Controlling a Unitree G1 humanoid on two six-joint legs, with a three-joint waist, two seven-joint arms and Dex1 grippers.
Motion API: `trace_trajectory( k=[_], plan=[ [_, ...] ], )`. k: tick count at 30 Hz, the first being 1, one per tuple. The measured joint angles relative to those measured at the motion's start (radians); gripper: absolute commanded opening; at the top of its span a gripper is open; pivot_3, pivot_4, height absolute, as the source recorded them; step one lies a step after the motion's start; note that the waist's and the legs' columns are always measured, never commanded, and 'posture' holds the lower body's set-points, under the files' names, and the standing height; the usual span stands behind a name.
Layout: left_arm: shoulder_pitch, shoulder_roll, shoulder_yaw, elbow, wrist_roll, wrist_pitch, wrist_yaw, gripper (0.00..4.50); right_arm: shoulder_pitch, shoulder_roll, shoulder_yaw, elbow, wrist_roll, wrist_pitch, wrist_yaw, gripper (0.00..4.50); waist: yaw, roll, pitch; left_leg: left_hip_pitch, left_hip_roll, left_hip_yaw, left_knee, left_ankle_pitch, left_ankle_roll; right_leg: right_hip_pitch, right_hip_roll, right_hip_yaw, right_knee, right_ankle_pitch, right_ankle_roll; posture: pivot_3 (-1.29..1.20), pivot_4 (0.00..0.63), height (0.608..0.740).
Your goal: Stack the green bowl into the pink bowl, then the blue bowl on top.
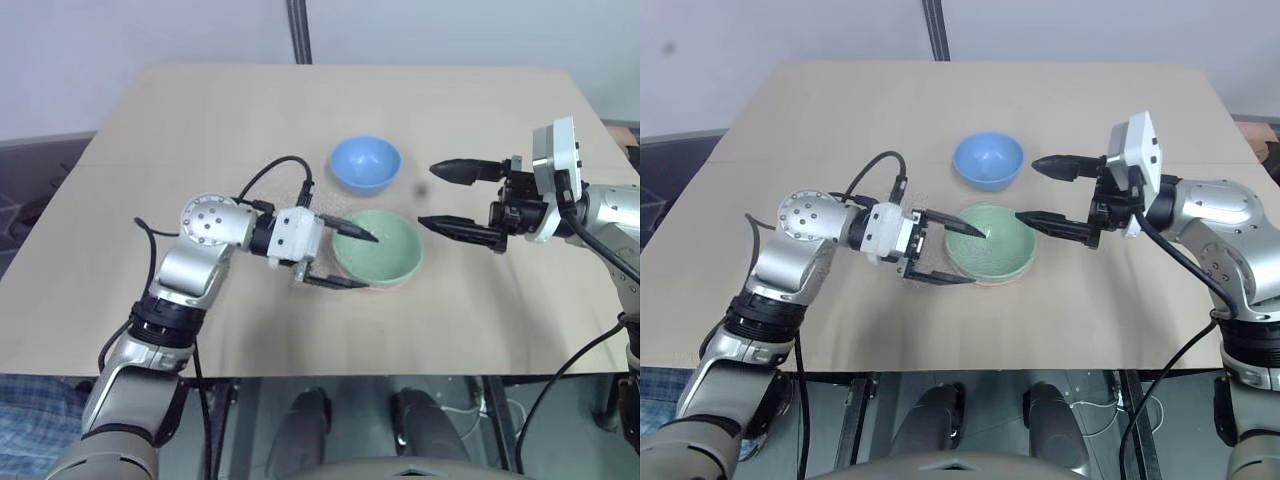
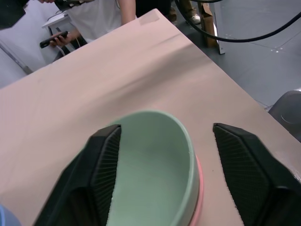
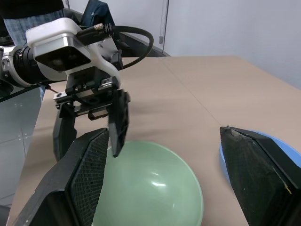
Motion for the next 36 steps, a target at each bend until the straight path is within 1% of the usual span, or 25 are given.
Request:
trace_trajectory(
  k=[2,5,6,8,11,15,18,22,27,33,36],
  plan=[
    [-0.032,-0.018,0.02,0.03,-0.003,0.019,0.039,3.05,0.0,0.0,0.0,0.0,0.0,-0.001,0.004,3.96,0.0,0.0,0.0,0.0,0.0,0.0,0.001,0.0,0.0,0.0,0.0,0.0,0.0,0.0,0.0,0.0,0.15,0.74],
    [-0.11,-0.054,0.065,0.129,0.019,0.008,0.133,3.05,-0.001,0.0,0.002,0.001,-0.004,-0.002,0.001,3.96,0.0,0.0,0.0,0.0,0.0,-0.001,0.002,0.0,0.0,0.0,0.0,-0.001,0.001,0.0,0.0,0.0,0.15,0.74],
    [-0.134,-0.059,0.073,0.166,0.033,-0.011,0.155,3.05,-0.001,0.0,0.003,0.002,-0.008,-0.002,-0.005,3.96,0.0,0.0,0.0,0.0,0.0,-0.001,0.002,0.0,0.0,0.0,0.0,-0.001,0.001,0.0,0.0,0.0,0.15,0.74],
    [-0.209,-0.062,0.082,0.309,0.107,-0.097,0.223,3.05,-0.005,0.001,0.012,0.014,-0.037,0.002,-0.04,3.96,0.0,0.0,0.0,0.0,-0.001,-0.001,0.002,0.0,0.0,0.0,0.0,-0.001,0.001,0.0,0.0,0.0,0.15,0.74],
    [-0.26,-0.066,0.088,0.454,0.178,-0.19,0.274,3.05,-0.007,-0.002,0.031,0.055,-0.102,0.007,-0.097,3.96,-0.002,0.0,0.0,-0.001,-0.001,0.0,0.002,0.0,0.0,0.0,0.0,0.0,0.0,0.0,0.0,0.0,0.15,0.74],
    [-0.313,-0.07,0.075,0.63,0.242,-0.331,0.272,3.05,-0.008,-0.007,0.038,0.102,-0.168,0.02,-0.157,3.96,-0.001,0.0,0.0,-0.006,-0.001,0.0,0.002,0.0,0.0,-0.005,0.0,0.0,0.001,0.0,0.0,0.0,0.15,0.74],
    [-0.361,-0.09,0.064,0.765,0.28,-0.403,0.268,3.05,-0.016,-0.019,0.046,0.135,-0.21,0.046,-0.192,3.96,0.0,0.0,0.0,-0.018,-0.002,-0.002,0.009,0.001,-0.001,-0.015,0.0,-0.002,0.003,0.0,0.0,0.0,0.15,0.74],
    [-0.426,-0.107,0.034,0.955,0.356,-0.492,0.282,3.05,-0.017,-0.038,0.05,0.159,-0.247,0.073,-0.219,3.96,-0.001,0.0,0.0,-0.018,-0.003,-0.002,0.009,0.0,0.0,-0.015,-0.001,-0.002,0.003,0.0,0.0,0.0,0.15,0.74],
    [-0.508,-0.148,0.027,1.121,0.417,-0.519,0.338,3.05,-0.017,-0.04,0.049,0.161,-0.252,0.099,-0.232,3.96,-0.001,0.0,0.0,-0.018,-0.003,-0.002,0.009,0.0,0.0,-0.015,-0.001,-0.002,0.004,0.0,0.0,0.0,0.15,0.74],
    [-0.56,-0.195,-0.004,1.232,0.515,-0.535,0.448,3.05,-0.016,-0.042,0.041,0.157,-0.253,0.106,-0.247,3.96,-0.002,0.0,0.0,-0.018,-0.003,-0.002,0.009,0.0,0.0,-0.015,-0.001,-0.002,0.005,0.0,0.001,0.0,0.15,0.74],
    [-0.566,-0.219,-0.018,1.256,0.556,-0.542,0.468,3.05,-0.013,-0.044,0.032,0.15,-0.253,0.114,-0.251,3.96,-0.002,0.0,0.0,-0.018,-0.003,-0.002,0.009,0.0,0.0,-0.015,-0.001,-0.002,0.005,0.0,0.001,0.0,0.15,0.74]
  ],
)
